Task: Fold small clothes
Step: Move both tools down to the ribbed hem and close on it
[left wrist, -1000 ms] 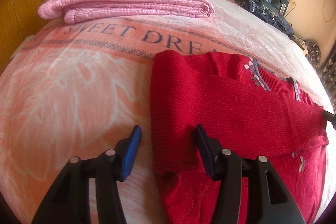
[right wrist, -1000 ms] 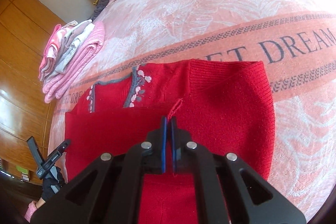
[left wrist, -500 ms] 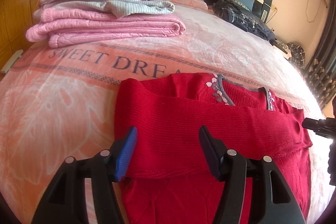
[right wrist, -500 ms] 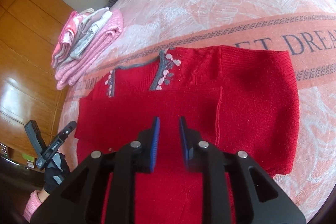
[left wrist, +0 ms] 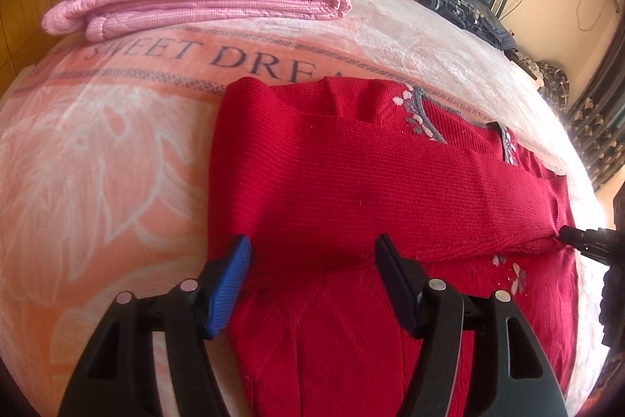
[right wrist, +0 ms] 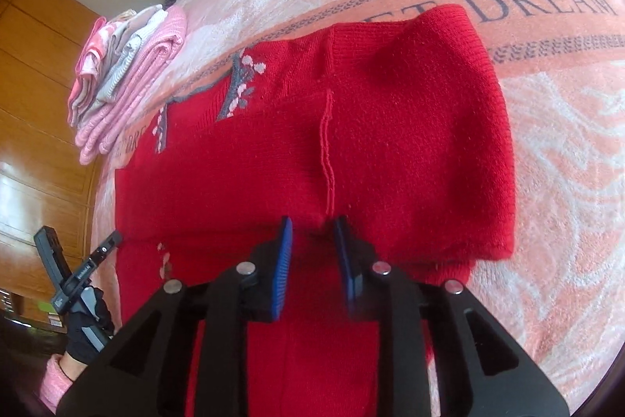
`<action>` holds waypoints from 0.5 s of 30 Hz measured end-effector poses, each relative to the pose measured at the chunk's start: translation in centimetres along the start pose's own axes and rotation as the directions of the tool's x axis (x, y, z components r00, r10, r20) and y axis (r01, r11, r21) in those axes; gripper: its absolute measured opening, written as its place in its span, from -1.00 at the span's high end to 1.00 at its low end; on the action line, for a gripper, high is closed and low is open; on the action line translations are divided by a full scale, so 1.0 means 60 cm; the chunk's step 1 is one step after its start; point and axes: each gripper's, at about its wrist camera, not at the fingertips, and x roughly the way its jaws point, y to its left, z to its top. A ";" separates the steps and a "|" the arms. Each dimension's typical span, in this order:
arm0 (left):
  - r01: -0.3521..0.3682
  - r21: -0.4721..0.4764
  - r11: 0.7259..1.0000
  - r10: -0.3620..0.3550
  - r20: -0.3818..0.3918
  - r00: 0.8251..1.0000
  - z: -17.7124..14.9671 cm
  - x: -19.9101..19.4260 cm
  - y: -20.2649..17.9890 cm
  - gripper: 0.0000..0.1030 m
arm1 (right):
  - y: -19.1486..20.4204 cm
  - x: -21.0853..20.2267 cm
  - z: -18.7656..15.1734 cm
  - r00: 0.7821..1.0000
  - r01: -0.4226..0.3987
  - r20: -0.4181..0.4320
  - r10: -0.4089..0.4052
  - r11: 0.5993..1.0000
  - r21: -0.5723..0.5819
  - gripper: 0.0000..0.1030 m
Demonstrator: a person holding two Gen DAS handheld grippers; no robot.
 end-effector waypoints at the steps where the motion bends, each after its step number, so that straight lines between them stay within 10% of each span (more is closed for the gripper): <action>1: -0.004 0.007 1.000 0.004 -0.010 1.000 -0.010 -0.010 -0.001 -0.29 | 0.003 -0.005 -0.017 1.000 0.021 -0.007 -0.021 1.000 -0.023 0.54; 11: -0.078 0.210 0.975 0.115 -0.172 0.978 -0.203 -0.111 -0.001 -0.50 | 0.010 -0.090 -0.245 0.989 0.087 -0.107 -0.100 0.989 -0.118 0.40; 15: -0.029 0.142 0.989 0.068 -0.281 0.957 -0.251 -0.159 0.008 -0.49 | 0.021 -0.127 -0.312 0.971 0.121 -0.188 -0.145 0.983 -0.136 0.36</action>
